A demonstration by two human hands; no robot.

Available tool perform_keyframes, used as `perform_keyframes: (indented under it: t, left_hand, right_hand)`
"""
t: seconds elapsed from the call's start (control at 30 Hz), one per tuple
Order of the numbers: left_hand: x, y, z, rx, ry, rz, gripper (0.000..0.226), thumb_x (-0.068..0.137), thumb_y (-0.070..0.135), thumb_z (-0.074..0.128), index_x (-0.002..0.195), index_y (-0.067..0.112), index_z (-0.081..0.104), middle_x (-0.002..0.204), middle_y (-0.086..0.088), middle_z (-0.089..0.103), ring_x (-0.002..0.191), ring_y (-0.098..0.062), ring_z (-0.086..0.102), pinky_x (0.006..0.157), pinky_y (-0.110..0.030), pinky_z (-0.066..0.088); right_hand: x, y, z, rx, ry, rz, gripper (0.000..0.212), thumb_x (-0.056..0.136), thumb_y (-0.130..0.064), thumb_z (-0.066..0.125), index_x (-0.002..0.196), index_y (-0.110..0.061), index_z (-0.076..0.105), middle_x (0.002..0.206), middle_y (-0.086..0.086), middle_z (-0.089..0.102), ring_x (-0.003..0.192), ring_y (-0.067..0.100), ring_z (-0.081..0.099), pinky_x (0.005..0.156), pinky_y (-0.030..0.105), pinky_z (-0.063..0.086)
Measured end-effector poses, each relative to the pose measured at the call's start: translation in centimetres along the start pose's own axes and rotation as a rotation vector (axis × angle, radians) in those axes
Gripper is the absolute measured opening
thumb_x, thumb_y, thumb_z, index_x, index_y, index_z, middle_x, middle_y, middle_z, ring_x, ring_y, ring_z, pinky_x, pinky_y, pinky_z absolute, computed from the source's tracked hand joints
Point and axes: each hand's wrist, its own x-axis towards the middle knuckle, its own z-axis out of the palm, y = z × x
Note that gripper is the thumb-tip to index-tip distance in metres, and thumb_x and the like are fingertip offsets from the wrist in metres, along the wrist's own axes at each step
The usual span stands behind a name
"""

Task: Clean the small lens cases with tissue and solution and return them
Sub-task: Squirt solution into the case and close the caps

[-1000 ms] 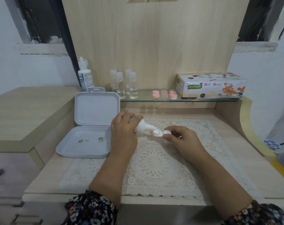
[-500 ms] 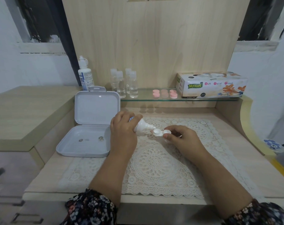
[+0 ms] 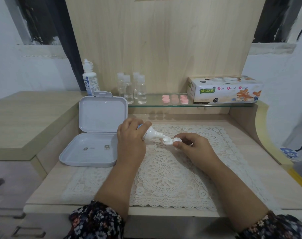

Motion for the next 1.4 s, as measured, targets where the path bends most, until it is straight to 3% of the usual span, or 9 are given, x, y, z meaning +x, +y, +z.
perform_keyframes:
  t: [0.33, 0.83, 0.97, 1.4]
  left_hand:
    - [0.01, 0.02, 0.0, -0.007, -0.012, -0.01, 0.062, 0.05, -0.019, 0.068, 0.1, 0.016, 0.071, 0.097, -0.003, 0.065, 0.103, -0.023, 0.045, 0.083, -0.045, 0.04]
    - [-0.02, -0.01, -0.07, 0.002, -0.017, -0.03, 0.064, 0.048, -0.019, 0.068, 0.1, 0.017, 0.072, 0.097, -0.003, 0.065, 0.103, -0.021, 0.043, 0.085, -0.038, 0.032]
    - [-0.02, 0.08, -0.13, -0.002, -0.022, -0.028, 0.063, 0.049, -0.018, 0.067, 0.101, 0.017, 0.071, 0.098, -0.002, 0.065, 0.104, -0.021, 0.043, 0.085, -0.04, 0.035]
    - [-0.05, 0.16, -0.05, 0.001, -0.008, -0.016, 0.064, 0.048, -0.021, 0.066, 0.1, 0.016, 0.071, 0.096, -0.003, 0.065, 0.103, -0.022, 0.043, 0.084, -0.044, 0.039]
  right_hand:
    - [-0.04, -0.11, 0.01, -0.001, -0.001, -0.003, 0.014, 0.088, -0.027, 0.068, 0.101, -0.024, 0.072, 0.093, -0.003, 0.068, 0.086, 0.014, 0.063, 0.078, 0.028, 0.051]
    - [0.08, 0.04, 0.02, -0.02, -0.01, -0.004, 0.018, 0.088, -0.028, 0.068, 0.105, -0.023, 0.071, 0.093, -0.003, 0.068, 0.086, 0.013, 0.063, 0.073, 0.021, 0.049]
    - [0.0, 0.02, 0.02, -0.006, -0.006, -0.003, 0.017, 0.088, -0.027, 0.068, 0.104, -0.023, 0.072, 0.093, -0.003, 0.068, 0.087, 0.014, 0.064, 0.078, 0.029, 0.052]
    - [-0.08, -0.12, -0.04, -0.005, -0.004, -0.006, 0.015, 0.089, -0.026, 0.068, 0.102, -0.023, 0.072, 0.093, -0.003, 0.069, 0.086, 0.014, 0.064, 0.077, 0.027, 0.052]
